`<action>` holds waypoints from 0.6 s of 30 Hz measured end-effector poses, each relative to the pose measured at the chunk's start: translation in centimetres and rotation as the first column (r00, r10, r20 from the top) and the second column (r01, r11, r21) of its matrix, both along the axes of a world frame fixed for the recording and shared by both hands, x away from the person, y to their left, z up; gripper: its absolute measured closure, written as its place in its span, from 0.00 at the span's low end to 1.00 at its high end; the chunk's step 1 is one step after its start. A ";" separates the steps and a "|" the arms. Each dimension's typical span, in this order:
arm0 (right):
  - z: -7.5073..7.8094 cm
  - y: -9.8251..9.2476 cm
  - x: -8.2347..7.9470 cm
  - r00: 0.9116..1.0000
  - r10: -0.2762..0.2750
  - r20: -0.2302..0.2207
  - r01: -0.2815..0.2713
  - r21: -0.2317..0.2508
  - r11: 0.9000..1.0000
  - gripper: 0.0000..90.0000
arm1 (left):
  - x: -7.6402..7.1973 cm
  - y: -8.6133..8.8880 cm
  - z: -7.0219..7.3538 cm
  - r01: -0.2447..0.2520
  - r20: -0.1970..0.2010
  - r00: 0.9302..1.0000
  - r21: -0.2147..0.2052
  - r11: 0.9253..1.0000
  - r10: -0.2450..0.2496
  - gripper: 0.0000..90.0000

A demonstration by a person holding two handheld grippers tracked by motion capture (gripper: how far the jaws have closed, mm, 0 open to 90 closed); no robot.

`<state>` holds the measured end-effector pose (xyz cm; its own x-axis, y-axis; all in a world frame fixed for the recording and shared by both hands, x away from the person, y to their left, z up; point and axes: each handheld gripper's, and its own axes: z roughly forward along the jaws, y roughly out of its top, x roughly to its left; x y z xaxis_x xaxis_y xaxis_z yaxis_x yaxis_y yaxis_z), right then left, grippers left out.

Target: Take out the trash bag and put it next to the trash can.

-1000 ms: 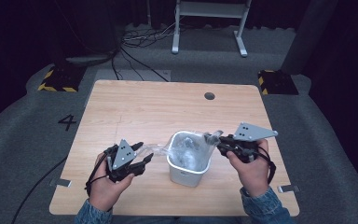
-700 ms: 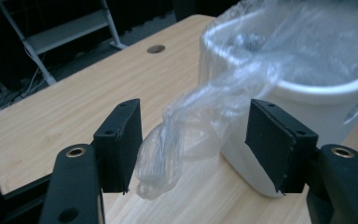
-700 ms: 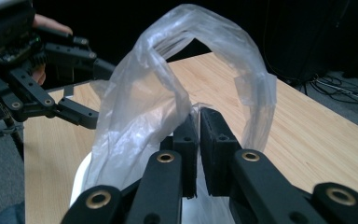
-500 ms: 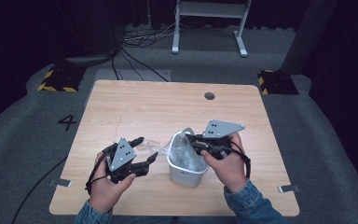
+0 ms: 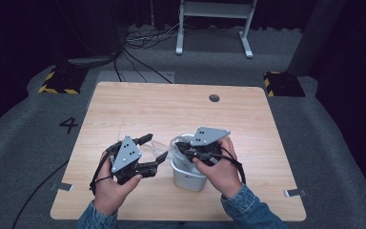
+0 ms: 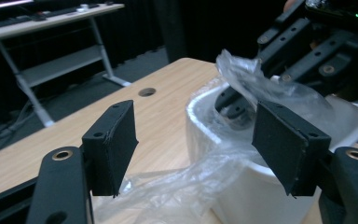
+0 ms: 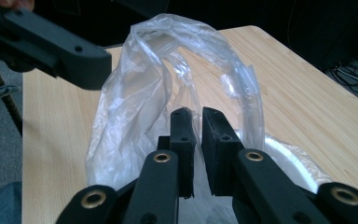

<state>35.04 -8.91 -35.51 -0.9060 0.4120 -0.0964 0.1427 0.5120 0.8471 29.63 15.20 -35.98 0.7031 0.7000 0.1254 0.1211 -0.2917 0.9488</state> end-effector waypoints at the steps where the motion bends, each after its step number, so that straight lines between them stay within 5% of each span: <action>1: 0.0 0.0 0.0 1.000 -0.002 0.001 0.002 -0.002 1.000 0.92 | -0.1 -0.2 0.2 -0.019 0.017 1.000 0.033 0.999 0.018 0.34; 5: -0.2 0.1 -0.1 1.000 -0.009 -0.001 0.009 -0.011 1.000 0.92 | -0.1 -1.2 0.7 0.055 0.002 0.999 -0.003 0.998 -0.055 0.33; 10: -0.3 0.3 -0.1 1.000 -0.004 0.003 0.004 -0.027 1.000 0.90 | 0.4 -2.3 0.8 0.094 -0.009 0.996 0.026 0.995 -0.094 0.36; 18: 0.0 -0.1 -0.2 0.999 -0.003 0.038 0.005 -0.032 0.999 0.80 | 1.1 -3.2 0.3 0.150 -0.096 0.985 0.061 0.987 -0.144 0.87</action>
<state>34.80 -8.99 -35.56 -0.8998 0.4118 -0.1443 0.1126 0.5386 0.8350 30.71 11.97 -35.71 0.8084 0.5802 0.0999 0.1568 -0.3756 0.9134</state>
